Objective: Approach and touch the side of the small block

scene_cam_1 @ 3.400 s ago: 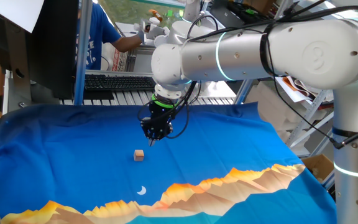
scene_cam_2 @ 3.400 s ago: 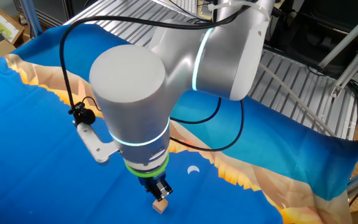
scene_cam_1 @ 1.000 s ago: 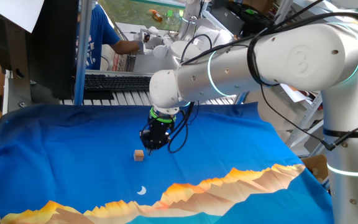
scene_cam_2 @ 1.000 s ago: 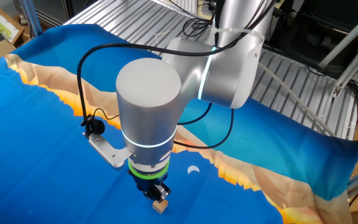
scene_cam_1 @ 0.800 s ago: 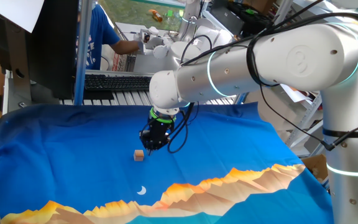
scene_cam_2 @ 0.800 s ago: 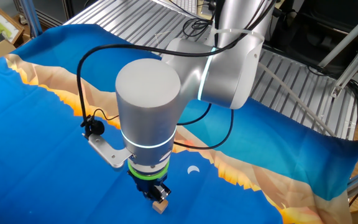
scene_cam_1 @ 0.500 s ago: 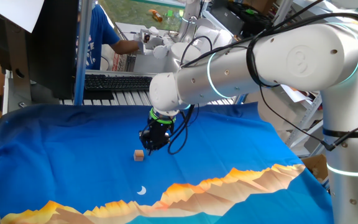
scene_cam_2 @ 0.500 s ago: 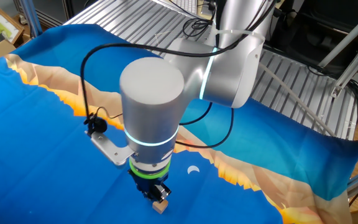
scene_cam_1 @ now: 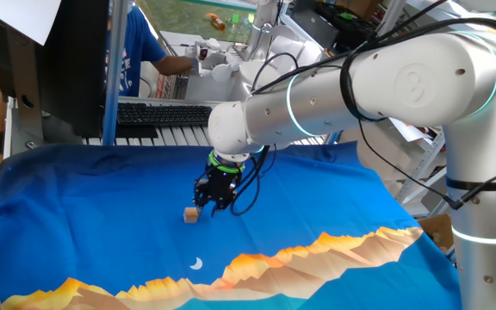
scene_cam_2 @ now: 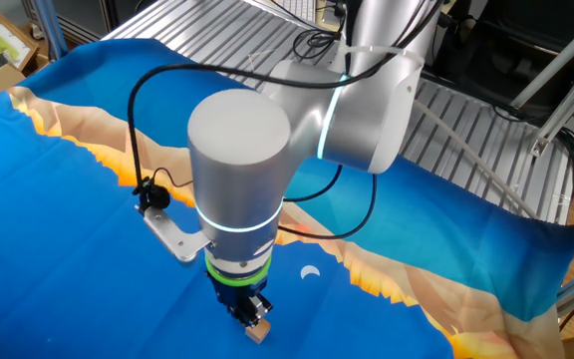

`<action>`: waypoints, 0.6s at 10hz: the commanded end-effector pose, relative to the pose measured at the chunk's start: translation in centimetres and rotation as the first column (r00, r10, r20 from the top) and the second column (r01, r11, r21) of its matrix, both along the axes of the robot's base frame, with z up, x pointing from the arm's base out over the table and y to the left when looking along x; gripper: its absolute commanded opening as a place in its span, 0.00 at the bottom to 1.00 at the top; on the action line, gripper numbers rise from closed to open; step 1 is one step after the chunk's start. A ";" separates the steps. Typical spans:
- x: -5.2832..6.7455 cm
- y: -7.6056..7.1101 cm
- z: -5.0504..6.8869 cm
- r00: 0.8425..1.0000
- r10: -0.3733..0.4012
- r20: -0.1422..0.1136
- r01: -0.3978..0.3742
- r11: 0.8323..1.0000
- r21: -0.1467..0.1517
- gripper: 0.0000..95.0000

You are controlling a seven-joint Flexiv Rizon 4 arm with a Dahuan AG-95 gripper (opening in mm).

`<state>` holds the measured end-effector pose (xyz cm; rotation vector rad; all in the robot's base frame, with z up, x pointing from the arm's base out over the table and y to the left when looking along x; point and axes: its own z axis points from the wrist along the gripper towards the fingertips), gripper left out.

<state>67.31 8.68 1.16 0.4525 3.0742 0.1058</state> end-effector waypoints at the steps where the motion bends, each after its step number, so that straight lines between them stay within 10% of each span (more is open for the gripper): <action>1: -0.2 -0.1 -0.1 1.000 -0.006 0.002 0.006 1.000 0.002 0.80; 2: -0.2 -0.1 -0.1 1.000 -0.011 0.000 0.011 1.000 0.005 1.00; 3: -0.2 -0.1 0.0 1.000 -0.016 -0.005 0.016 1.000 0.006 0.80; 5: 0.1 0.1 1.8 0.996 0.050 -0.076 -0.047 0.998 0.033 0.00; 6: 0.1 0.1 2.2 0.996 0.050 -0.076 -0.047 0.998 0.038 0.00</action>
